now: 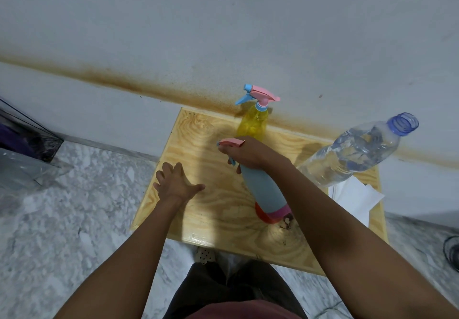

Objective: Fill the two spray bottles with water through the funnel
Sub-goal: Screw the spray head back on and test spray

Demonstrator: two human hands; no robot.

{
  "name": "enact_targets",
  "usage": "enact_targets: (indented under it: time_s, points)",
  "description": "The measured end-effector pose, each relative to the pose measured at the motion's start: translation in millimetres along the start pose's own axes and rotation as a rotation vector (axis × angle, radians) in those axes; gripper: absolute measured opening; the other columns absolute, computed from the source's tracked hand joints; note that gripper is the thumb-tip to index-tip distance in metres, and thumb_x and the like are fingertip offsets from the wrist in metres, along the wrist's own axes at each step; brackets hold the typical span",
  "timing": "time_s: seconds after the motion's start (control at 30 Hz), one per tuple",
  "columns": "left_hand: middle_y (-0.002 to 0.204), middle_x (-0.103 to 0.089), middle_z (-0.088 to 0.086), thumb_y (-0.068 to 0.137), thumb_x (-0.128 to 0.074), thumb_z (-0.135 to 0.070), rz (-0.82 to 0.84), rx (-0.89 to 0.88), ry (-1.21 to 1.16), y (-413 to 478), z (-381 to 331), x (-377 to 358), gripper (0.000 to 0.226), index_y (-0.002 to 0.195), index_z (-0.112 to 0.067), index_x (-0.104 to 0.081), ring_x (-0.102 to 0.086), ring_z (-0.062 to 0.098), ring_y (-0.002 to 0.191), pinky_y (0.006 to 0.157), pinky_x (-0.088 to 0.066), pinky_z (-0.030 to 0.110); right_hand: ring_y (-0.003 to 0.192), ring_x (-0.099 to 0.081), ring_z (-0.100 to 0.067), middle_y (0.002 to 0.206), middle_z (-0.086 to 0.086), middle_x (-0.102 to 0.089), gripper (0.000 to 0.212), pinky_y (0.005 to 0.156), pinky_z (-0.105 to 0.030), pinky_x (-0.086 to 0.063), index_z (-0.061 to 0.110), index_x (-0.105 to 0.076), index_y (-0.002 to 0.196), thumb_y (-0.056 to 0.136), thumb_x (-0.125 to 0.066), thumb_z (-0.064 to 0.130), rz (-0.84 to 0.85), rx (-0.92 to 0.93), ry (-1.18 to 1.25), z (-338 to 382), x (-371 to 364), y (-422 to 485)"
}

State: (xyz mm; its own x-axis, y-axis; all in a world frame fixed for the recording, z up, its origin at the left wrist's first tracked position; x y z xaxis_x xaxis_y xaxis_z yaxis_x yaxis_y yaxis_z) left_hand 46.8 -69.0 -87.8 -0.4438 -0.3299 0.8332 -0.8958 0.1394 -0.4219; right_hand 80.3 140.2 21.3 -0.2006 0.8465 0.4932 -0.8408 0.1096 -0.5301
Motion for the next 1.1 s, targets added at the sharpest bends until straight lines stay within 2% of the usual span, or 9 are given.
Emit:
enact_targets:
  time_s: [0.17,0.3,0.43,0.5,0.6,0.77,0.87,1.0,1.1]
  points:
    - [0.150,-0.036,0.010,0.064,-0.079,-0.064,0.113,-0.185,-0.132,-4,-23,21,0.098,0.144,-0.021,-0.042,-0.030,0.027,0.139,0.111,-0.030,0.040,0.059,-0.071,-0.016,0.086,-0.004,-0.071,0.034,0.062,-0.028,-0.053,0.007,-0.066,0.098,0.093,-0.063,0.041,-0.175,0.184,0.158,15,14,-27]
    - [0.147,-0.038,-0.015,0.064,-0.087,-0.050,0.364,-0.468,-0.380,-51,-76,41,0.098,0.147,-0.032,-0.037,-0.036,0.002,0.132,0.105,-0.032,0.024,0.069,-0.068,-0.005,0.074,0.008,-0.073,0.012,0.065,-0.017,-0.050,0.012,-0.076,0.092,0.085,-0.076,0.021,-0.238,0.362,0.368,28,20,-52]
    - [0.124,-0.057,-0.022,0.066,-0.089,-0.042,0.216,-0.549,-0.592,-59,-98,49,0.072,0.125,-0.048,-0.048,-0.053,-0.008,0.110,0.090,-0.045,0.019,0.076,-0.067,0.001,0.077,0.015,-0.074,0.014,0.069,-0.012,-0.047,0.020,-0.075,0.091,0.081,-0.077,0.010,-0.241,0.457,0.488,42,17,-57]
    - [0.117,-0.062,-0.018,0.067,-0.088,-0.039,0.148,-0.551,-0.642,-54,-99,55,0.069,0.124,-0.044,-0.050,-0.056,-0.008,0.107,0.084,-0.048,0.014,0.076,-0.068,0.001,0.076,0.015,-0.074,0.016,0.068,-0.012,-0.048,0.018,-0.075,0.089,0.080,-0.077,0.006,-0.258,0.478,0.506,49,18,-54]
    - [0.115,-0.064,-0.015,0.064,-0.086,-0.042,0.086,-0.581,-0.648,-46,-101,63,0.068,0.123,-0.036,-0.053,-0.058,-0.003,0.109,0.087,-0.048,0.015,0.076,-0.069,0.000,0.077,0.009,-0.075,0.015,0.067,-0.013,-0.049,0.006,-0.076,0.091,0.077,-0.078,0.003,-0.299,0.482,0.534,57,21,-44]
    - [0.113,-0.067,-0.008,0.058,-0.081,-0.047,0.056,-0.603,-0.690,-27,-105,75,0.074,0.125,-0.025,-0.059,-0.060,-0.001,0.109,0.088,-0.053,0.018,0.078,-0.068,0.000,0.083,0.004,-0.073,0.023,0.069,-0.014,-0.050,0.004,-0.074,0.096,0.076,-0.082,0.012,-0.365,0.453,0.498,67,26,-26]
    - [0.113,-0.066,-0.007,0.059,-0.082,-0.043,0.037,-0.611,-0.685,-4,-102,86,0.072,0.125,-0.025,-0.056,-0.062,0.003,0.108,0.085,-0.056,0.022,0.098,-0.067,-0.007,0.102,0.001,-0.072,0.033,0.083,-0.020,-0.053,0.012,-0.070,0.107,0.079,-0.081,0.024,-0.441,0.413,0.467,55,34,-16]
    - [0.111,-0.067,-0.001,0.061,-0.087,-0.028,-0.026,-0.524,-0.647,42,-97,105,0.073,0.126,-0.019,-0.055,-0.067,0.014,0.099,0.084,-0.059,0.033,0.099,-0.064,-0.010,0.104,0.002,-0.070,0.031,0.090,-0.026,-0.051,0.015,-0.067,0.109,0.084,-0.076,0.031,-0.761,0.163,0.377,-4,51,-7]
    - [0.119,-0.065,0.003,0.065,-0.089,-0.023,-0.036,-0.505,-0.589,75,-100,109,0.076,0.132,-0.017,-0.053,-0.065,0.018,0.104,0.085,-0.059,0.038,0.106,-0.058,-0.013,0.117,-0.002,-0.063,0.045,0.095,-0.035,-0.049,0.015,-0.058,0.125,0.086,-0.073,0.032,-0.846,-0.032,0.340,-38,59,4]
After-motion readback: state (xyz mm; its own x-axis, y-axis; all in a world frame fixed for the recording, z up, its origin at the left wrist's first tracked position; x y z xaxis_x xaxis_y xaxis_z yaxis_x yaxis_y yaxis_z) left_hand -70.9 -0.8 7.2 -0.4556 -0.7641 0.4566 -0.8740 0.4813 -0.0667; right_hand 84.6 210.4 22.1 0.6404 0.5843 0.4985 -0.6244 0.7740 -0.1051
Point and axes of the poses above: each hand's wrist, its own y-axis towards the middle knuckle, its own x-axis out of the back of the hand, z = x × y, the point moved 6 cm from there along y, towards the middle knuckle
